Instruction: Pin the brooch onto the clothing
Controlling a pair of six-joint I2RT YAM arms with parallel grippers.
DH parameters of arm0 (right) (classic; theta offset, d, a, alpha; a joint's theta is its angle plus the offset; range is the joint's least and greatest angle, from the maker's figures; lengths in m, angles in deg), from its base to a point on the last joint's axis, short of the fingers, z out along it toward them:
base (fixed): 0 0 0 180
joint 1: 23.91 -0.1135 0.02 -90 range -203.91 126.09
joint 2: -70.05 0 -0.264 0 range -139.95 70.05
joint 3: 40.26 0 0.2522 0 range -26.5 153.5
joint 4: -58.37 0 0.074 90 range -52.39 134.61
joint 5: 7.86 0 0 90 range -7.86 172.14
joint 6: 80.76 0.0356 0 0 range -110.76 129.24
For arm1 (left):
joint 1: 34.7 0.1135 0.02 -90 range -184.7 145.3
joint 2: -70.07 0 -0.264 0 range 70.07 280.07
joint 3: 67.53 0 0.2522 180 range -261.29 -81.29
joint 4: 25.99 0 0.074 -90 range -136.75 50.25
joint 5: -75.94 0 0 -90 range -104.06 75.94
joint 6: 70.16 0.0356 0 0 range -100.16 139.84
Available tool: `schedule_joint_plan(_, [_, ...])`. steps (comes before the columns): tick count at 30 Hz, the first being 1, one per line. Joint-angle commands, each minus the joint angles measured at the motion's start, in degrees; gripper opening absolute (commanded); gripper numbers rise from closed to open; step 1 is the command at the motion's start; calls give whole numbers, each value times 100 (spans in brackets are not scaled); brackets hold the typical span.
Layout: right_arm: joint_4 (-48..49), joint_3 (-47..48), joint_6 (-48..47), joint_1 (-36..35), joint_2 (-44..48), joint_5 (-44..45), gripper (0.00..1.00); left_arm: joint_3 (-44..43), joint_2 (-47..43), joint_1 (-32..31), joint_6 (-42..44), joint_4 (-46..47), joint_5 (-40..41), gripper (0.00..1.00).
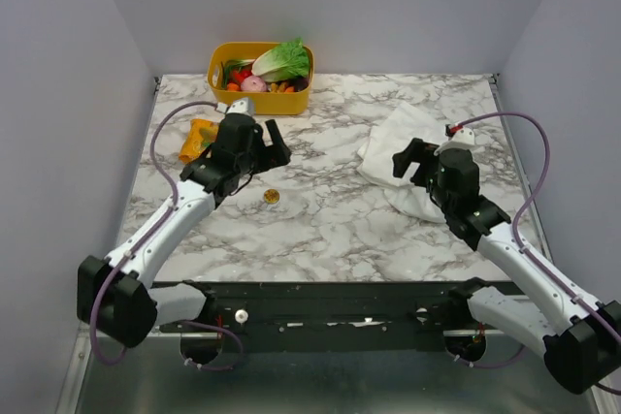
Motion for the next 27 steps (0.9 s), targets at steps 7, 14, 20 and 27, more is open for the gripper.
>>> schedule_joint_plan(7, [-364,-103,383,1554,-247,-1577,100,-2278,3180,-1382,-77,745,-664,96])
schedule_joint_plan(14, [-425,-77,357,2393,-493,-2408,100,-4356,5221,-1796,143,359,-989,85])
schedule_joint_plan(20, [-417,-7,305,2868,-669,-2953,100,-5105,6013,-1849,161,32,-832,74])
schedule_joint_plan(27, [-416,-16,269,2965,-634,-3033,100,-5017,6136,-1858,100,331,-937,69])
